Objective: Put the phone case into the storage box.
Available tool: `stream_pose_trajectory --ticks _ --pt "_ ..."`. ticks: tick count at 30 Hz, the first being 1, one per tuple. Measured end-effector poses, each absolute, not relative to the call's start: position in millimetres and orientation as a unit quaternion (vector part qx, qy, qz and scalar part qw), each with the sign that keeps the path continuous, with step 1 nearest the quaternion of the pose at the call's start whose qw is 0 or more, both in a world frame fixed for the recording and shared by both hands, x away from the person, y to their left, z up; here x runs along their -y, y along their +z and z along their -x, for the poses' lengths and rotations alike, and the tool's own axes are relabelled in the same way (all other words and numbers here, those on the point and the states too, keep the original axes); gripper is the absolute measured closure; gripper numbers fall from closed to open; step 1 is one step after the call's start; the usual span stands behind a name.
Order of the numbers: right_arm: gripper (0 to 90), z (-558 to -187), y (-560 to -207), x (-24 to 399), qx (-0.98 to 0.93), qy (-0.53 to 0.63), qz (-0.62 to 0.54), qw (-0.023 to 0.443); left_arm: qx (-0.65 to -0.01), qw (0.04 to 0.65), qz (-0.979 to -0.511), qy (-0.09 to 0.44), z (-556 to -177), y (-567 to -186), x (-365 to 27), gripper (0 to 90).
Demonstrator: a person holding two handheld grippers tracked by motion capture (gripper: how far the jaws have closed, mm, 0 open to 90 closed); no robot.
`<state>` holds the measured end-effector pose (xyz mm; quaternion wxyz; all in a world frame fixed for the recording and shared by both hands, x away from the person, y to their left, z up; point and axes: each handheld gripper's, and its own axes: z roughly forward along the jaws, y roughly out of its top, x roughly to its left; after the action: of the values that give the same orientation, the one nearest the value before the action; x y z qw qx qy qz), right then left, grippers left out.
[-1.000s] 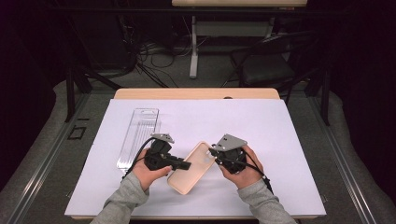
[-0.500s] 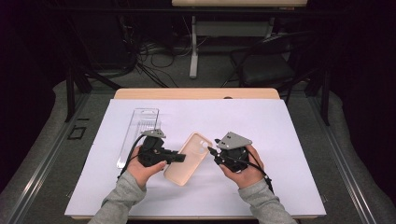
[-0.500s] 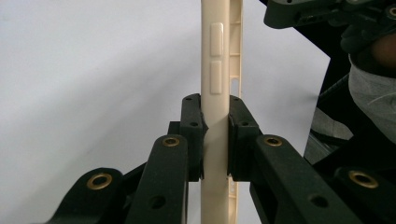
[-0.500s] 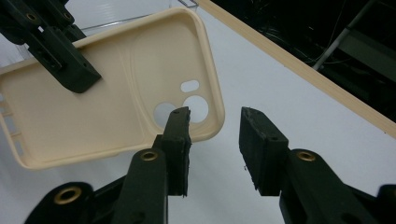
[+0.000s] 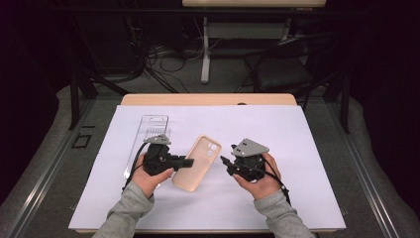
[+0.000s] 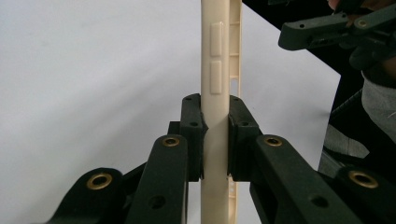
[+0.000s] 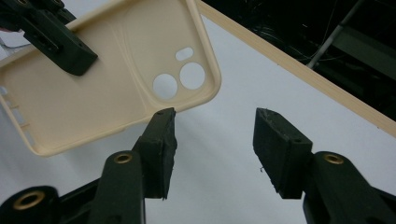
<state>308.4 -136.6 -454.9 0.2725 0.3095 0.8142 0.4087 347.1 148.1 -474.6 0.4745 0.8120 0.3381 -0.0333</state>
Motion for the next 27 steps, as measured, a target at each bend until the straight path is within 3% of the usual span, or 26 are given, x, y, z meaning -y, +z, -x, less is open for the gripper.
stream_pose_trajectory --ticks 14,27 --pt "46.5 -309.4 -455.3 137.3 -0.811 0.418 -0.312 0.265 -0.34 0.506 -0.792 -0.027 -346.5 -472.0 -153.5 80.6" --pt "49.0 -314.2 -445.4 134.7 -0.797 0.456 -0.327 0.224 -0.339 0.527 -0.779 -0.02 -343.6 -467.4 -157.1 80.6"
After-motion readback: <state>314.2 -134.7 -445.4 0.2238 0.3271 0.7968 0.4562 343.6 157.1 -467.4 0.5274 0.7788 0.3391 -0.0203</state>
